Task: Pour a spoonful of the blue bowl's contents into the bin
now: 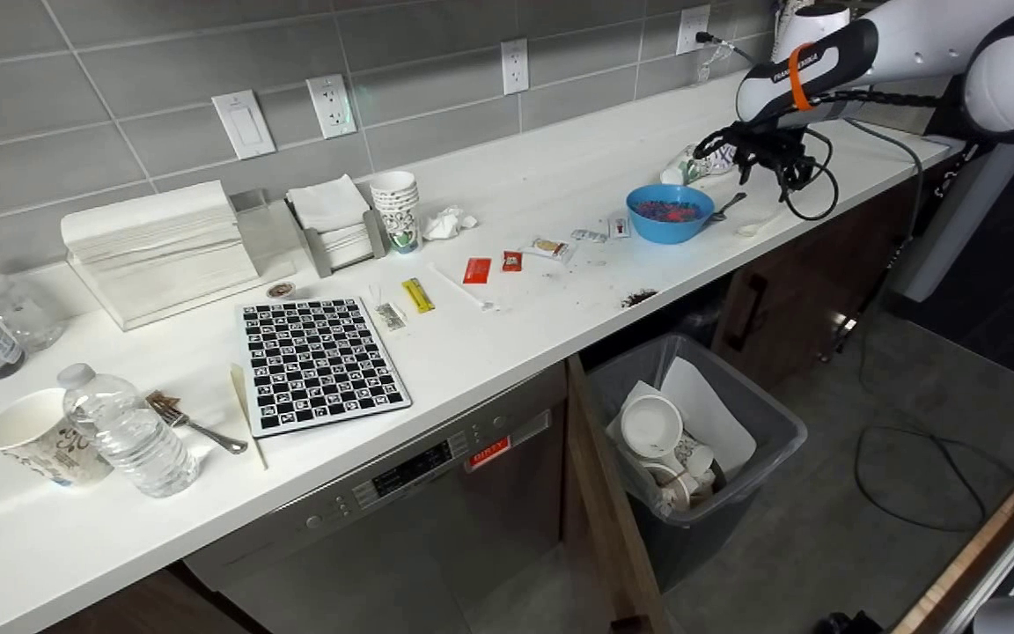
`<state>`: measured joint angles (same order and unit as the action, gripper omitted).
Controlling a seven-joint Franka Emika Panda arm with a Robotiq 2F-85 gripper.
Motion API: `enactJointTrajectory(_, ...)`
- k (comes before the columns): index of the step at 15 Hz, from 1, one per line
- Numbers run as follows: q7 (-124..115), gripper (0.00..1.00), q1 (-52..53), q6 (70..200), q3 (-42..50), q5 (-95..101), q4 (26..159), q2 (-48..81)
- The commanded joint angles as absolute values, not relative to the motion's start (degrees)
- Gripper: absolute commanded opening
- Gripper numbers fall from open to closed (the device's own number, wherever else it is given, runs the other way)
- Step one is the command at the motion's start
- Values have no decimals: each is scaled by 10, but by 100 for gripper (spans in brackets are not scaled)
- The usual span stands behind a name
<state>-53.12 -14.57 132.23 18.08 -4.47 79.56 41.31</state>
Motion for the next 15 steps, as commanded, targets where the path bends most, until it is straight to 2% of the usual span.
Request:
enactJointTrajectory(1, -468, 100, -127, 1304, 186, 1, 856, 343)
enactJointTrajectory(15, -121, 100, -91, 1278, 140, 90, 1070, 113)
